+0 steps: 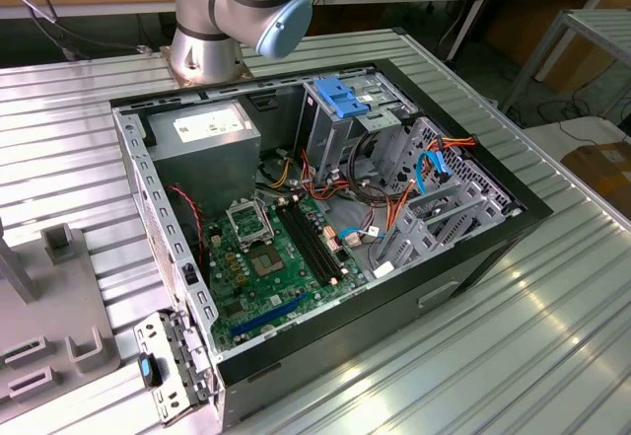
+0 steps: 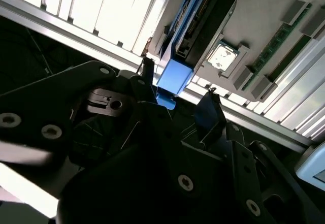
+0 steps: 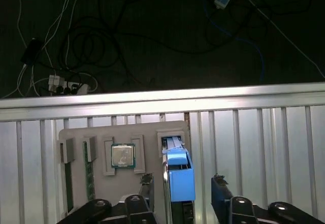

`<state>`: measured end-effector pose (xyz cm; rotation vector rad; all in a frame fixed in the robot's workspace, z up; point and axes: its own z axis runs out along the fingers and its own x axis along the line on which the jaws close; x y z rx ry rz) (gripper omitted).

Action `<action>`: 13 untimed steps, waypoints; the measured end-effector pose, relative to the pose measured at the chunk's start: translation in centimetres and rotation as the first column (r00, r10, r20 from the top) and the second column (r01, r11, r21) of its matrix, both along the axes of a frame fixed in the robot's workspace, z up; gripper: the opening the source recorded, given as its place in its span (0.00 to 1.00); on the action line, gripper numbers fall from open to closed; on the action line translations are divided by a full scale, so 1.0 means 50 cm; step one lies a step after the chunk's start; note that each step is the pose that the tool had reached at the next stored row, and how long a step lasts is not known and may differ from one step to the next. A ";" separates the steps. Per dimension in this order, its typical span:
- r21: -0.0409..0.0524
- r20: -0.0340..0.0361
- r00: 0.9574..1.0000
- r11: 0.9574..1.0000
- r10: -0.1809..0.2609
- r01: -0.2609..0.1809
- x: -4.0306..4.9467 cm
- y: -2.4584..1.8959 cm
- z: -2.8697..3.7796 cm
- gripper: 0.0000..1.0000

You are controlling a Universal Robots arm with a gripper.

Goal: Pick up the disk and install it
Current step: 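Pick up the disk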

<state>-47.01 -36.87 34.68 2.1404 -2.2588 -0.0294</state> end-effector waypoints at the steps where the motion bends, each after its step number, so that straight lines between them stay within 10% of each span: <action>1: 0.000 0.000 1.000 1.000 0.000 0.000 0.000 0.0000 0.000 0.60; 13: 0.001 0.011 1.000 1.000 0.018 -0.018 -0.002 -0.0002 -0.028 0.66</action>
